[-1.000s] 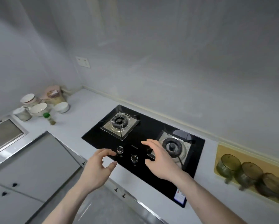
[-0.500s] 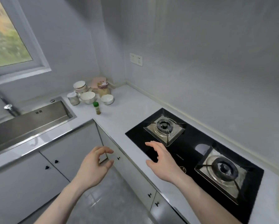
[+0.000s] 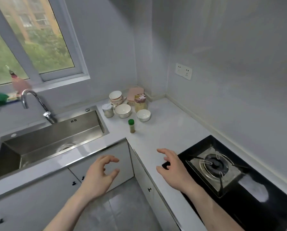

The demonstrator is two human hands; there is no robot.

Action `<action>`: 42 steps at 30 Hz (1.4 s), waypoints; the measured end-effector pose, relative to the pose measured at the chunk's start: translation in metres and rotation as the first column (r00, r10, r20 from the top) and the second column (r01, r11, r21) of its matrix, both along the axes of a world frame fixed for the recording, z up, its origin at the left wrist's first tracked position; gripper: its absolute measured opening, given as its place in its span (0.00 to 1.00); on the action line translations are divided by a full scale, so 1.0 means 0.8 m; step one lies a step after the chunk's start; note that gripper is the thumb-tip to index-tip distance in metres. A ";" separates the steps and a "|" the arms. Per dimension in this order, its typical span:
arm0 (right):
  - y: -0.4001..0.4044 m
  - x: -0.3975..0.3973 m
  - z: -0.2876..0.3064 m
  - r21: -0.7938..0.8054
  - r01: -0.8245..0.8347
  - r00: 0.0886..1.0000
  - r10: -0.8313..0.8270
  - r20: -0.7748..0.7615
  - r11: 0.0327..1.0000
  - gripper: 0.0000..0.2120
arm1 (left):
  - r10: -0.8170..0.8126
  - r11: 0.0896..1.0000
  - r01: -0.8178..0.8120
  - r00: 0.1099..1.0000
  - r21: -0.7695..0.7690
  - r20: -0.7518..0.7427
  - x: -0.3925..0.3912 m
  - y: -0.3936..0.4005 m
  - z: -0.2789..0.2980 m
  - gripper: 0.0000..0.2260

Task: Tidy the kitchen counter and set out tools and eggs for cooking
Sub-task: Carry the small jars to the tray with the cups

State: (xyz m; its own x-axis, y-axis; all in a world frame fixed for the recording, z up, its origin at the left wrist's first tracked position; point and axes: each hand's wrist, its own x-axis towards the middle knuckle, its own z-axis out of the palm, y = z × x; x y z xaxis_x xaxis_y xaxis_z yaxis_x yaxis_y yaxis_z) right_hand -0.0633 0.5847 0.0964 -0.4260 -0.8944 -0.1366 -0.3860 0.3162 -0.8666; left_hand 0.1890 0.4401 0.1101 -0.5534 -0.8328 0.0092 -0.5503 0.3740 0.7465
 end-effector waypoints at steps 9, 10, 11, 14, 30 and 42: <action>-0.136 -0.077 -0.002 0.022 -0.011 1.000 0.011 -0.014 1.000 0.26 | 0.018 0.999 -0.018 1.000 0.034 -0.006 -0.068 -0.148 -0.012 0.10; -0.148 -0.085 -0.002 0.028 -0.003 1.000 0.003 -0.017 1.000 0.26 | 0.016 0.999 -0.015 1.000 0.040 -0.006 -0.077 -0.167 -0.014 0.10; -0.158 -0.092 -0.004 0.038 0.008 1.000 -0.007 -0.015 0.999 0.26 | 0.014 0.998 -0.014 1.000 0.059 -0.002 -0.085 -0.185 -0.017 0.10; -0.189 -0.111 -0.014 0.049 0.065 0.998 -0.064 -0.022 0.997 0.26 | 0.006 0.996 -0.007 1.000 0.090 0.010 -0.111 -0.245 -0.027 0.10; -0.459 -0.118 -0.080 0.242 0.126 0.990 -0.106 -0.094 0.962 0.27 | -0.047 0.998 0.034 0.953 0.049 0.300 -0.213 -0.656 -0.082 0.21; -0.553 -0.096 -0.143 0.400 0.053 0.980 0.030 -0.199 0.915 0.28 | -0.152 0.988 0.113 0.843 0.107 0.517 -0.240 -0.739 -0.165 0.35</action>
